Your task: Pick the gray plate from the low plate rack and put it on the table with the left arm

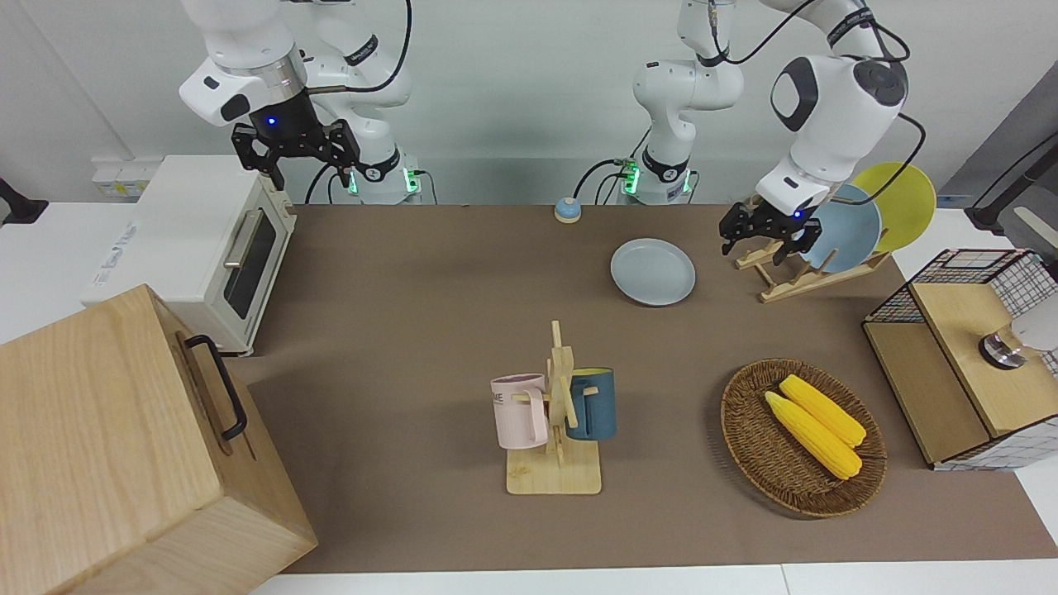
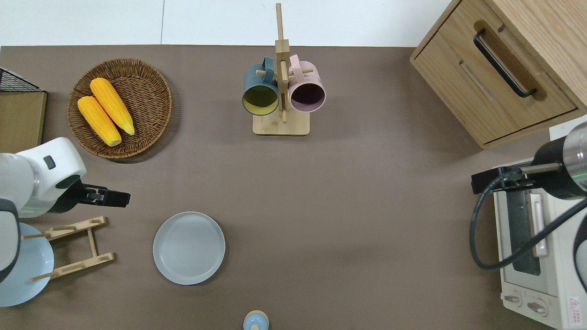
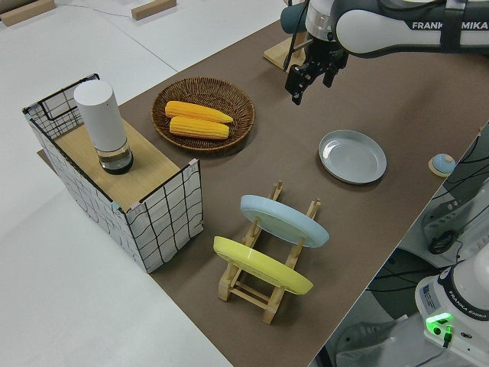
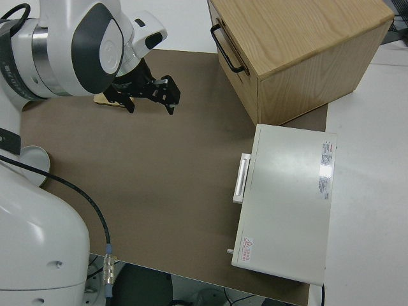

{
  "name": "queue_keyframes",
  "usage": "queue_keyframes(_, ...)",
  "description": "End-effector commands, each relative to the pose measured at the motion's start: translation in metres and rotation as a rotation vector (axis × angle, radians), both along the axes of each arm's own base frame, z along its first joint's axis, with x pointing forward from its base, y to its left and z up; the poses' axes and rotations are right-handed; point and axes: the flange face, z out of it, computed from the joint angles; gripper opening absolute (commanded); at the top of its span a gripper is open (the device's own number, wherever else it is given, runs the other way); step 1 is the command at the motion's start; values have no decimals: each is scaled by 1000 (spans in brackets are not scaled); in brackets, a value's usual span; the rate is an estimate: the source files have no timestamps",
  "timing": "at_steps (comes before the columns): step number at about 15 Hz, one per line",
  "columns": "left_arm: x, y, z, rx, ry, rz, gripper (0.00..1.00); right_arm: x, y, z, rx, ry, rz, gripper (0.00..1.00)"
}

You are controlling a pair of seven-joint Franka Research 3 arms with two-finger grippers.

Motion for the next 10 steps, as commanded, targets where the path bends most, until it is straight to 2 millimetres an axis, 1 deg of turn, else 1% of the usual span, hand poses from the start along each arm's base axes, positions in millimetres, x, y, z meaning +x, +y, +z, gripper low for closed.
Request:
queue_keyframes(1, -1, 7, 40, 91, 40, -24, 998, -2, 0, 3, 6, 7, -2, 990)
queue_keyframes(4, -5, 7, 43, 137, 72, -40, 998, -2, 0, 3, 6, 7, -2, 990)
queue_keyframes(6, -12, 7, 47, 173, 92, -53, 998, -3, 1, 3, 6, 7, 0, 990)
queue_keyframes(10, -16, 9, 50, 174, 109, -16, 998, -3, 1, 3, 6, 7, 0, 990)
